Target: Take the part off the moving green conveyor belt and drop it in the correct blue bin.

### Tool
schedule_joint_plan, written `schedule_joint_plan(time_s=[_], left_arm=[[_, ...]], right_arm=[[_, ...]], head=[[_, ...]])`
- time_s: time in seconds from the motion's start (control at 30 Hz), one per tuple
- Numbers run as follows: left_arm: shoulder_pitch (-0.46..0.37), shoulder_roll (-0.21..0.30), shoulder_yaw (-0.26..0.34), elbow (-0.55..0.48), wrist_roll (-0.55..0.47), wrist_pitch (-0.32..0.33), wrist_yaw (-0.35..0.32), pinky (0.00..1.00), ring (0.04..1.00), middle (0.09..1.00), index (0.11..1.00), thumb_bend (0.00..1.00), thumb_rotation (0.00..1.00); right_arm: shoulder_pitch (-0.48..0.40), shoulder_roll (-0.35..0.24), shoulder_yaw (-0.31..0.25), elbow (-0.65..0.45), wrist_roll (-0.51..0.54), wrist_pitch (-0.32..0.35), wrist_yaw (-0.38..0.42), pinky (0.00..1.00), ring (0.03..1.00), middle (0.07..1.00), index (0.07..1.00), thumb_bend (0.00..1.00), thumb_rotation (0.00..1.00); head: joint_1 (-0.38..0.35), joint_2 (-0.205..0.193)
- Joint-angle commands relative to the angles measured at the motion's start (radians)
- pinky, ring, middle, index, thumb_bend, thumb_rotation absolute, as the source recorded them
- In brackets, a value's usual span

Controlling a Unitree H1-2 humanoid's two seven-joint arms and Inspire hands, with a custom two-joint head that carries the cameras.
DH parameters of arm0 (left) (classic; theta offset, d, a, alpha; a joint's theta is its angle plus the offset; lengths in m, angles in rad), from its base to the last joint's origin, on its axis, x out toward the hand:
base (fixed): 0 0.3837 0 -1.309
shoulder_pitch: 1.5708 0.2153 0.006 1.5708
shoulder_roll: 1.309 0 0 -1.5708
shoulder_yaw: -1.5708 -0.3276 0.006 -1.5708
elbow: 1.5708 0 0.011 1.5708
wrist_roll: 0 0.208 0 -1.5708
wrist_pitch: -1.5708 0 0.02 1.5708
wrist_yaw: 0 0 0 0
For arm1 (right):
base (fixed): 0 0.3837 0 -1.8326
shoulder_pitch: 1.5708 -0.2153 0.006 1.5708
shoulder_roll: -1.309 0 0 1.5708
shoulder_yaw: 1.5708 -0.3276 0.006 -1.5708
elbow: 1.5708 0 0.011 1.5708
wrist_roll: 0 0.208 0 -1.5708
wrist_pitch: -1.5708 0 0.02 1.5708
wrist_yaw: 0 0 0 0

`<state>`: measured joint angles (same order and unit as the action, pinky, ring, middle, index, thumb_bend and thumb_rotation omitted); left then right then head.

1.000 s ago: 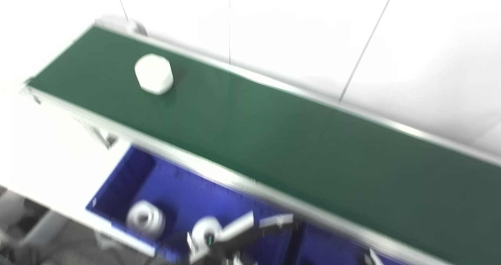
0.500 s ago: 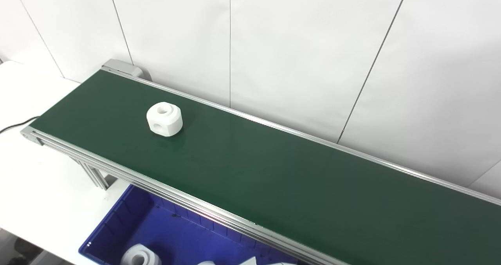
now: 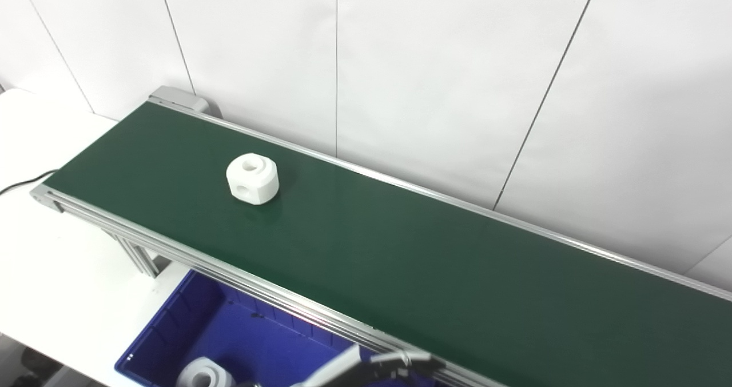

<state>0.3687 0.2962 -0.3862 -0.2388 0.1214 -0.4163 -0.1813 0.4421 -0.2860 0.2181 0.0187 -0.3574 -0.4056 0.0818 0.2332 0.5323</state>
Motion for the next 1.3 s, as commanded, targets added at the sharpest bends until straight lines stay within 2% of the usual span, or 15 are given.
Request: schedule_joint_plan(time_s=[0.0, 0.1, 0.13, 0.17, 0.2, 0.27, 0.33, 0.43, 0.53, 0.57, 0.7, 0.9, 0.97, 1.13, 1.27], left_arm=[[-0.025, 0.022, 0.038, -0.086, -0.023, -0.008, -0.008, 0.77, 0.846, 0.881, 0.849, 0.92, 0.24], [-0.051, 0.034, 0.084, -0.161, -0.042, 0.021, -0.021, 0.78, 0.856, 0.882, 0.850, 0.93, 0.24], [-0.061, 0.040, 0.094, -0.182, -0.054, 0.041, -0.031, 0.82, 0.884, 0.908, 0.872, 0.91, 0.22], [-0.073, 0.046, 0.106, -0.206, -0.065, 0.065, -0.040, 0.83, 0.888, 0.912, 0.875, 0.91, 0.22], [-0.086, 0.050, 0.119, -0.220, -0.067, 0.079, -0.045, 0.86, 0.908, 0.928, 0.890, 0.91, 0.22], [-0.112, 0.056, 0.146, -0.231, -0.068, 0.097, -0.049, 0.93, 0.947, 0.957, 0.923, 0.91, 0.21], [-0.132, 0.056, 0.169, -0.242, -0.064, 0.115, -0.052, 0.96, 0.956, 0.964, 0.934, 0.91, 0.23], [-0.176, 0.072, 0.207, -0.259, -0.039, 0.156, -0.066, 0.89, 0.926, 0.954, 0.930, 0.90, 0.29], [-0.229, 0.099, 0.238, -0.272, 0.021, 0.197, -0.094, 0.88, 0.930, 0.959, 0.934, 0.89, 0.33], [-0.241, 0.103, 0.243, -0.271, 0.024, 0.199, -0.100, 0.87, 0.932, 0.960, 0.934, 0.89, 0.33], [-0.350, 0.134, 0.260, -0.247, 0.037, 0.251, -0.139, 0.89, 0.939, 0.958, 0.934, 0.87, 0.29], [-0.464, 0.159, 0.269, -0.240, 0.113, 0.345, -0.191, 0.86, 0.918, 0.959, 0.934, 0.85, 0.25], [-0.494, 0.170, 0.270, -0.214, 0.137, 0.358, -0.201, 0.80, 0.900, 0.956, 0.933, 0.85, 0.24], [-0.554, 0.199, 0.288, -0.103, 0.179, 0.355, -0.204, 0.82, 0.914, 0.954, 0.942, 0.86, 0.22], [-0.594, 0.214, 0.295, -0.037, 0.225, 0.375, -0.202, 0.84, 0.925, 0.958, 0.943, 0.88, 0.25]], right_arm=[[0.004, 0.002, 0.001, -0.047, 0.018, -0.030, -0.001, 0.74, 0.793, 0.821, 0.903, 0.91, 0.35], [0.010, 0.009, 0.004, -0.077, 0.029, -0.016, 0.003, 0.75, 0.790, 0.811, 0.895, 0.92, 0.37], [0.011, 0.009, 0.005, -0.085, 0.042, -0.012, 0.007, 0.72, 0.788, 0.812, 0.892, 0.91, 0.36], [0.013, 0.009, 0.007, -0.095, 0.058, -0.008, 0.015, 0.72, 0.788, 0.812, 0.892, 0.91, 0.36], [0.014, 0.010, 0.007, -0.100, 0.065, -0.010, 0.017, 0.71, 0.792, 0.816, 0.894, 0.91, 0.35], [0.016, 0.014, 0.002, -0.114, 0.054, -0.006, 0.014, 0.62, 0.776, 0.813, 0.891, 0.93, 0.36], [0.018, 0.014, -0.003, -0.129, 0.054, -0.002, 0.016, 0.59, 0.771, 0.814, 0.890, 0.94, 0.37], [0.021, 0.015, -0.005, -0.153, 0.057, 0.015, 0.024, 0.68, 0.783, 0.824, 0.899, 0.95, 0.38], [0.022, 0.019, -0.002, -0.179, 0.047, 0.028, 0.029, 0.72, 0.795, 0.833, 0.908, 0.93, 0.39], [0.021, 0.019, 0.000, -0.184, 0.047, 0.030, 0.030, 0.73, 0.800, 0.837, 0.912, 0.92, 0.39], [0.015, 0.034, 0.008, -0.226, 0.050, 0.069, 0.046, 0.75, 0.820, 0.852, 0.928, 0.89, 0.41], [0.002, 0.045, 0.000, -0.264, 0.061, 0.098, 0.062, 0.75, 0.811, 0.845, 0.917, 0.88, 0.38], [0.000, 0.045, -0.002, -0.270, 0.061, 0.102, 0.065, 0.75, 0.799, 0.836, 0.910, 0.89, 0.39], [-0.004, 0.042, -0.002, -0.275, 0.055, 0.098, 0.066, 0.73, 0.776, 0.818, 0.897, 0.90, 0.38], [-0.005, 0.043, -0.002, -0.266, 0.053, 0.083, 0.060, 0.72, 0.776, 0.815, 0.893, 0.90, 0.37]], head=[[-0.028, 0.020], [-0.087, 0.080], [-0.087, 0.080], [-0.112, 0.112], [-0.116, 0.117], [-0.136, 0.146], [-0.154, 0.195], [-0.159, 0.227], [-0.161, 0.280], [-0.161, 0.280], [-0.126, 0.337], [-0.090, 0.372], [-0.093, 0.376], [-0.083, 0.375], [-0.076, 0.365]])
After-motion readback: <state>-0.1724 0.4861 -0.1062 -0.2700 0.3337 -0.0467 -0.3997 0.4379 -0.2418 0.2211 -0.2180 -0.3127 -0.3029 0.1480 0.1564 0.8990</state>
